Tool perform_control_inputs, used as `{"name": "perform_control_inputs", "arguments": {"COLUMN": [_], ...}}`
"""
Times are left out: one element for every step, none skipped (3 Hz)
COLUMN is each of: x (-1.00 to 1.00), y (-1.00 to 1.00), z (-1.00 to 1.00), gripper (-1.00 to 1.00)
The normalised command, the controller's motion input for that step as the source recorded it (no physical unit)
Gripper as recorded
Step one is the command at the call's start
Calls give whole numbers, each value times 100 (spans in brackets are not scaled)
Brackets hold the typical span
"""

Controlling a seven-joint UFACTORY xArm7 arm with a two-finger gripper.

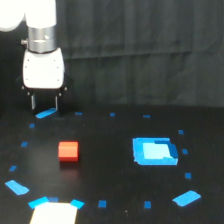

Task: Pick up the red object from the table

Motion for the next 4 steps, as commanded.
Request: {"name": "perform_control_inputs", "arguments": {"x": [100, 100, -21, 16], "y": [-100, -100, -100, -97], "z": [3, -22, -20, -21], "gripper": [100, 70, 100, 93]}}
